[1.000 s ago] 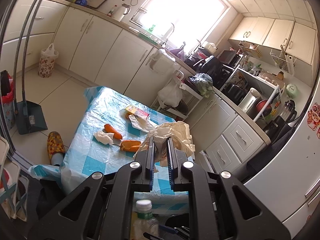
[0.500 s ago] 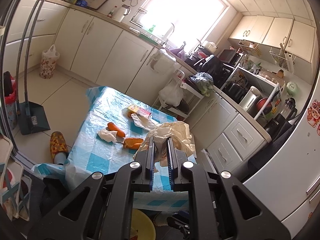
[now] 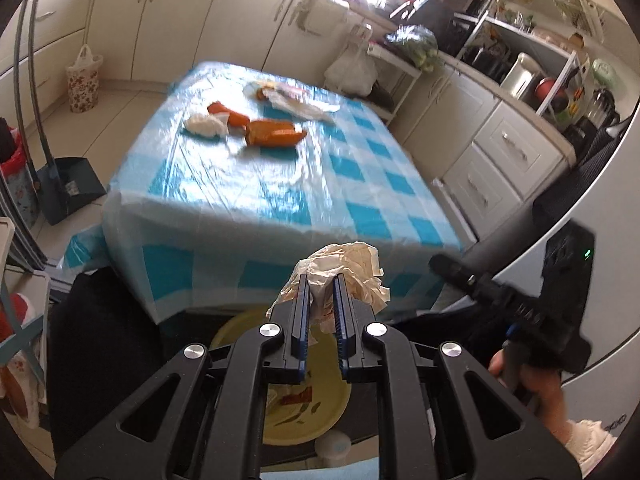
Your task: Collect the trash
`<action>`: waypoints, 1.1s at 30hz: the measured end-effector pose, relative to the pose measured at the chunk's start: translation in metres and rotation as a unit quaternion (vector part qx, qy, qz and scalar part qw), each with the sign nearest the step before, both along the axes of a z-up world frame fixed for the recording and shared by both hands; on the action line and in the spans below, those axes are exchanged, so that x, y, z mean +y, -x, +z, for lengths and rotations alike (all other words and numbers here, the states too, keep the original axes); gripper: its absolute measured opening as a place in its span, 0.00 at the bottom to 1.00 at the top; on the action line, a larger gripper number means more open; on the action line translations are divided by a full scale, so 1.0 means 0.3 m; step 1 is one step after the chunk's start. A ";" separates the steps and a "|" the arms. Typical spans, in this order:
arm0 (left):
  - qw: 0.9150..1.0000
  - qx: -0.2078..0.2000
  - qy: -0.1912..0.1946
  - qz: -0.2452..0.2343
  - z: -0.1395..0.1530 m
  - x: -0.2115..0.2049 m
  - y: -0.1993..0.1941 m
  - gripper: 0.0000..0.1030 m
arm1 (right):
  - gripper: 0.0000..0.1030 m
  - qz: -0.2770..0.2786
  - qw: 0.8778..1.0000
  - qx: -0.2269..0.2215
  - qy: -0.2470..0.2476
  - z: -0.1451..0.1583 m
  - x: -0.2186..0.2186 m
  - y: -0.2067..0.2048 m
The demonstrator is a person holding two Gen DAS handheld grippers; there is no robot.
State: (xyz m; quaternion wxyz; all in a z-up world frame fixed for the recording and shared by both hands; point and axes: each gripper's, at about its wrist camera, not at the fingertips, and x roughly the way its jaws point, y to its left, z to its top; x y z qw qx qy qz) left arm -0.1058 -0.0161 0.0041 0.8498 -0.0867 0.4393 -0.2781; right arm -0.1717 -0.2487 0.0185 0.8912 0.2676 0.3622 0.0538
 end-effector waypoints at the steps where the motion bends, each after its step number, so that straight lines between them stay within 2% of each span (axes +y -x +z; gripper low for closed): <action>1: 1.000 0.013 -0.017 -0.011 -0.032 -0.026 0.000 0.11 | 0.70 -0.001 1.000 -0.001 -0.001 0.002 -0.003 0.001; 3: 0.997 0.038 -0.059 -0.031 -0.090 -0.074 -0.004 0.11 | 0.70 -0.003 1.000 -0.002 -0.001 0.002 -0.007 0.002; 6: 0.992 0.056 -0.102 -0.042 -0.137 -0.101 -0.003 0.30 | 0.70 -0.004 1.000 -0.003 -0.003 0.000 -0.007 0.000; 8: 0.992 0.048 -0.109 -0.034 -0.131 -0.092 -0.003 0.48 | 0.70 -0.005 1.000 -0.004 -0.005 0.000 -0.012 0.000; 11: 0.994 0.036 -0.105 -0.024 -0.102 -0.067 -0.013 0.55 | 0.70 -0.007 1.000 -0.006 -0.006 0.000 -0.016 0.004; 21: 0.998 0.004 -0.052 0.027 -0.005 0.034 -0.030 0.62 | 0.70 -0.007 1.000 -0.007 -0.003 0.000 -0.017 0.004; 27: 0.997 -0.011 -0.024 0.068 0.046 0.112 -0.039 0.65 | 0.70 -0.005 1.000 -0.007 0.003 0.002 -0.010 0.001; 33: 0.996 -0.012 -0.014 0.089 0.059 0.159 -0.051 0.65 | 0.70 -0.003 1.000 -0.009 0.008 0.004 -0.004 0.002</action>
